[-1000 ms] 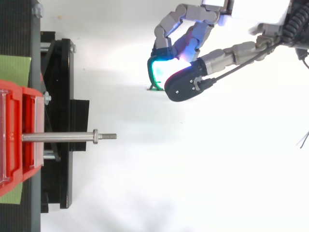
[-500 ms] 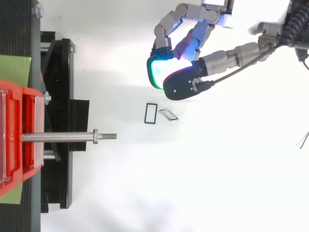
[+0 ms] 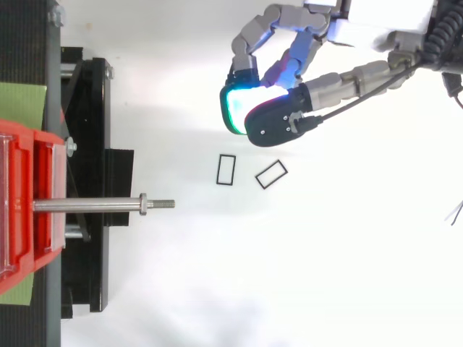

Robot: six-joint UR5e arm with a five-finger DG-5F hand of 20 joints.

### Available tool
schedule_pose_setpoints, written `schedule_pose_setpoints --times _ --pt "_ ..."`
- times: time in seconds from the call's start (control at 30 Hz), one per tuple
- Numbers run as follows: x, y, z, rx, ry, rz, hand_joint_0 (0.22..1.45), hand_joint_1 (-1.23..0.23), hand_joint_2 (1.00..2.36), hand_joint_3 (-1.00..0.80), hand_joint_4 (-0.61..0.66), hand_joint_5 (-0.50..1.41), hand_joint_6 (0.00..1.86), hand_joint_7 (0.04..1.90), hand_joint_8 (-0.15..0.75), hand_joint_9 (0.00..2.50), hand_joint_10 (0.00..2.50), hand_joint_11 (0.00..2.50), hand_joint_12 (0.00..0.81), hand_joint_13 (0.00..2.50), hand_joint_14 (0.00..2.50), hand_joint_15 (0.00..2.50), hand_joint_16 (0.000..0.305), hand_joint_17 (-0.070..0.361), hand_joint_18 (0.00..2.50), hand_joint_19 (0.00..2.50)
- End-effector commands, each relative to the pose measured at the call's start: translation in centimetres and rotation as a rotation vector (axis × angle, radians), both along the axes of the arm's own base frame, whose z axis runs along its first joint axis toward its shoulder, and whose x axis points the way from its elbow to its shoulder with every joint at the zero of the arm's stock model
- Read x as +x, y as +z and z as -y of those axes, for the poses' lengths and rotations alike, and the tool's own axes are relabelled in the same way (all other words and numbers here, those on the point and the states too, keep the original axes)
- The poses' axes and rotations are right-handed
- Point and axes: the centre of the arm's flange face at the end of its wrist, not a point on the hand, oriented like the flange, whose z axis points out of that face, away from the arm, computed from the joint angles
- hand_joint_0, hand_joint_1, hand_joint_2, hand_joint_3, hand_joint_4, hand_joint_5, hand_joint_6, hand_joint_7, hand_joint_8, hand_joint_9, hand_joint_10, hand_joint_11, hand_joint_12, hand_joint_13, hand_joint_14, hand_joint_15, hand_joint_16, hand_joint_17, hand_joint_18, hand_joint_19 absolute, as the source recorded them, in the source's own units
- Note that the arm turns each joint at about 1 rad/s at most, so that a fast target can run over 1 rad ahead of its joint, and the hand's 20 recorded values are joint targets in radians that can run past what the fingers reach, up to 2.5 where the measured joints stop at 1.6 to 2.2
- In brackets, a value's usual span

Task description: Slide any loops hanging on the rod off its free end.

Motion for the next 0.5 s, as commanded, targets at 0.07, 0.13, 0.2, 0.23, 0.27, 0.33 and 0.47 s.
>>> schedule_pose_setpoints --times 0.07,0.13,0.2,0.23,0.27,0.33,0.47 --pt "-0.07 -0.18 -0.01 0.093 -0.032 -0.003 0.58 -0.74 1.02 0.0 0.04 -0.11 0.92 1.07 0.332 1.27 0.03 0.71 0.435 0.9 0.01 0.4 0.067 0.151 0.83 0.45" --pt "-0.07 -0.07 -0.09 0.102 -0.035 -0.001 0.59 -0.74 1.02 0.0 0.04 -0.11 0.92 1.06 0.328 1.25 0.03 0.7 0.432 0.9 0.02 0.4 0.067 0.15 0.82 0.45" --pt "-0.05 -0.07 -0.17 0.107 -0.038 0.0 0.59 -0.74 1.02 0.0 0.04 -0.11 0.92 1.07 0.328 1.25 0.03 0.7 0.433 0.9 0.02 0.41 0.066 0.149 0.82 0.45" --pt "0.0 -0.05 -0.29 0.109 -0.035 0.001 0.59 -0.74 1.02 0.01 0.04 -0.11 0.92 1.07 0.331 1.25 0.02 0.7 0.434 0.89 0.02 0.41 0.066 0.149 0.82 0.45" --pt "-0.02 -0.11 -0.29 0.109 -0.035 0.001 0.59 -0.74 1.02 0.01 0.04 -0.11 0.92 1.08 0.326 1.25 0.02 0.71 0.432 0.89 0.02 0.41 0.066 0.148 0.81 0.46" --pt "0.06 -0.03 -0.43 0.106 -0.03 0.004 0.59 -0.74 1.02 0.01 0.03 -0.11 0.92 1.09 0.333 1.24 0.03 0.71 0.432 0.89 0.02 0.41 0.066 0.147 0.81 0.45" --pt "0.1 -0.07 -0.63 0.103 -0.028 0.005 0.59 -0.74 1.02 0.02 0.03 -0.12 0.92 1.09 0.329 1.24 0.02 0.71 0.43 0.89 0.02 0.42 0.065 0.146 0.8 0.45"
